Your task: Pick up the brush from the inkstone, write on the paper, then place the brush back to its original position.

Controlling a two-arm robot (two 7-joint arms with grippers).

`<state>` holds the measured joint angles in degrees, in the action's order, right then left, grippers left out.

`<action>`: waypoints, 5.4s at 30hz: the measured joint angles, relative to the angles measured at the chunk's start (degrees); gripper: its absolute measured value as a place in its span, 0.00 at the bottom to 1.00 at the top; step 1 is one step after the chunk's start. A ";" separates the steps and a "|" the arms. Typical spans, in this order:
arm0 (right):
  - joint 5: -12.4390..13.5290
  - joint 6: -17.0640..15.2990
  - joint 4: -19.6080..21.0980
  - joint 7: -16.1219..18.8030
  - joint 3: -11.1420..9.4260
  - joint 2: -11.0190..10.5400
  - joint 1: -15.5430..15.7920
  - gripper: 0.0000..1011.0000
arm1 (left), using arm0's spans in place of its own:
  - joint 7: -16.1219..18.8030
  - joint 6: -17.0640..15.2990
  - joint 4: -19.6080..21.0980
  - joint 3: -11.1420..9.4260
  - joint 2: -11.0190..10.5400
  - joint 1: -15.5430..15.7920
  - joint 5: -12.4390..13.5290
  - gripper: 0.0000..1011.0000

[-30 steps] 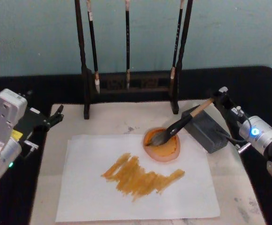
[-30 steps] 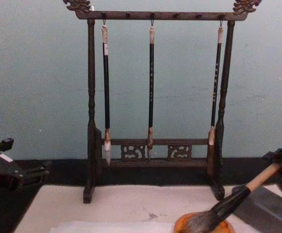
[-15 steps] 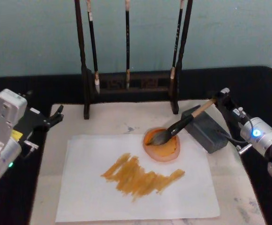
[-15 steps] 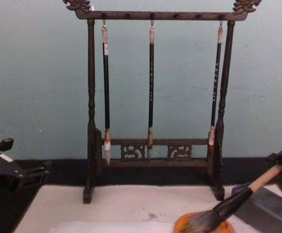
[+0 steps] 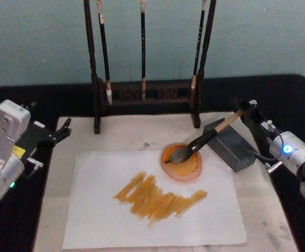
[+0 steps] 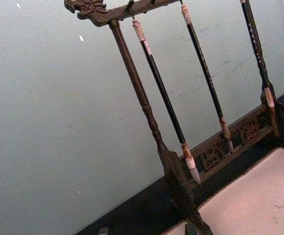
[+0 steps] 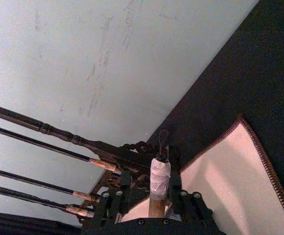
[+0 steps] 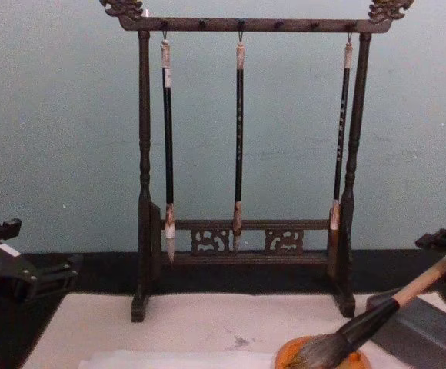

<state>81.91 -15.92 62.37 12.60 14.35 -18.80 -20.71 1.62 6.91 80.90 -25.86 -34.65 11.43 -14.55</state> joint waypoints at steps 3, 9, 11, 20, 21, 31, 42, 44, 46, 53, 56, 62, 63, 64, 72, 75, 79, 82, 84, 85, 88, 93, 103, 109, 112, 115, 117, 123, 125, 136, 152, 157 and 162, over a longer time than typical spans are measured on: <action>-0.03 -0.01 0.02 -0.02 -0.02 0.00 0.00 0.55 | 0.00 0.00 0.00 0.00 0.00 0.00 0.00 1.00; -0.07 -0.03 0.05 -0.05 -0.03 0.00 0.00 0.75 | 0.00 0.00 0.00 0.00 0.00 0.00 0.00 1.00; -0.08 -0.04 0.05 -0.05 -0.02 0.00 0.00 0.79 | 0.00 0.00 0.00 0.00 0.00 0.00 0.00 1.00; -0.12 -0.08 0.06 -0.04 -0.02 0.00 0.00 0.99 | 0.00 0.00 0.00 0.00 0.00 0.00 0.00 1.00; -0.12 -0.08 0.06 -0.05 -0.02 0.00 0.00 0.99 | 0.00 0.00 0.00 0.00 0.00 0.00 0.00 1.00; 1.70 0.14 4.30 -1.79 0.29 -1.82 2.86 0.99 | 0.00 0.00 0.00 0.00 0.00 0.00 0.00 1.00; 2.58 5.32 16.27 -5.49 -0.63 -6.36 12.48 0.99 | 0.00 0.00 0.00 0.00 0.00 0.00 0.00 1.00; 0.13 7.44 19.38 -6.02 -0.04 -7.81 14.10 0.99 | 0.00 0.00 0.00 0.00 0.00 0.00 0.00 1.00; -4.27 10.28 22.55 -7.27 1.17 -9.31 15.14 0.99 | 0.00 0.00 0.00 0.00 0.00 0.00 0.00 1.00; -25.12 17.74 28.71 -15.84 6.92 -12.07 15.36 0.99 | 0.00 0.00 0.00 0.00 0.00 0.00 0.00 1.00; -38.27 19.72 29.85 -21.96 11.04 -12.62 14.37 0.99 | 0.00 0.00 0.00 0.00 0.00 0.00 0.00 1.00; -51.31 20.33 29.47 -27.43 15.21 -12.66 13.34 0.99 | 0.00 0.00 0.00 0.00 0.00 0.00 0.00 1.00; -53.87 20.49 29.10 -28.41 16.03 -12.59 13.19 0.99 | 0.00 0.00 0.00 0.00 0.00 0.00 0.00 1.00; -55.28 20.59 28.84 -28.93 16.44 -12.54 13.11 0.99 | 0.00 0.00 0.00 0.00 0.00 0.00 0.00 1.00; -62.74 23.09 25.91 -31.01 18.34 -11.26 13.47 0.99 | 0.00 0.00 0.01 0.00 0.00 0.00 0.00 1.00; -63.17 23.83 25.18 -31.03 18.25 -10.76 13.97 0.99 | 0.00 0.00 0.00 0.00 0.00 0.00 0.00 1.00; -63.18 24.33 24.64 -30.85 17.88 -10.28 14.42 0.99 | 0.00 0.00 0.00 0.00 0.00 0.00 0.00 1.00; -61.45 25.05 24.37 -29.70 16.61 -9.65 15.09 0.99 | 0.00 0.00 0.00 0.00 0.00 0.00 0.00 1.00; -59.10 25.14 24.46 -28.47 15.52 -9.38 15.50 0.99 | 0.00 0.00 0.00 0.00 0.00 0.00 0.00 1.00; -59.10 25.14 24.46 -28.47 15.52 -9.38 15.50 0.99 | 0.00 0.00 0.01 0.00 0.00 0.00 0.00 1.00; -59.35 25.15 24.48 -28.53 15.65 -9.40 15.48 0.99 | 0.00 0.00 0.00 0.00 0.00 0.00 0.00 1.00; -59.70 25.14 24.47 -28.67 15.83 -9.45 15.41 0.99 | 0.00 0.00 0.00 0.00 0.00 0.00 0.00 1.00; -60.14 25.11 24.47 -28.95 16.06 -9.52 15.31 0.99 | 0.00 0.00 0.00 0.00 0.00 0.00 0.00 1.00; -60.29 25.09 24.44 -29.02 16.14 -9.55 15.28 0.99 | 0.00 0.00 0.01 0.00 0.00 0.00 0.00 1.00; -60.33 25.07 24.44 -29.04 16.16 -9.56 15.26 0.99 | 0.00 0.00 0.00 0.00 0.00 0.00 0.00 1.00; -60.36 25.06 24.44 -29.06 16.18 -9.57 15.25 0.99 | 0.00 0.00 0.01 0.00 0.00 0.00 0.00 1.00; -60.37 25.05 24.44 -29.07 16.19 -9.57 15.23 0.99 | 0.00 0.00 0.01 0.00 0.00 0.00 0.00 1.00; -60.41 25.02 24.44 -29.10 16.22 -9.57 15.22 0.99 | 0.00 0.00 0.00 0.00 0.00 0.00 0.00 1.00; -60.42 25.02 24.44 -29.11 16.23 -9.57 15.22 0.99 | 0.00 0.00 0.01 0.00 0.00 0.00 0.00 1.00; -60.48 25.02 24.44 -29.14 16.24 -9.57 15.22 0.99 | 0.00 0.00 0.01 0.00 0.00 0.00 0.00 1.00; -60.47 25.03 24.45 -29.14 16.24 -9.57 15.22 0.99 | 0.00 0.00 0.01 0.00 0.00 0.00 0.00 1.00; -60.47 25.03 24.45 -29.14 16.24 -9.57 15.22 0.99 | 0.00 0.00 0.00 0.00 0.00 0.00 0.00 1.00; -60.47 25.03 24.45 -29.13 16.24 -9.57 15.22 0.99 | 0.00 0.00 0.00 0.00 0.00 0.00 0.00 1.00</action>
<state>21.43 9.10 86.82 -16.54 30.59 -28.37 -5.49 1.62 6.91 80.90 -25.86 -34.64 11.43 -14.55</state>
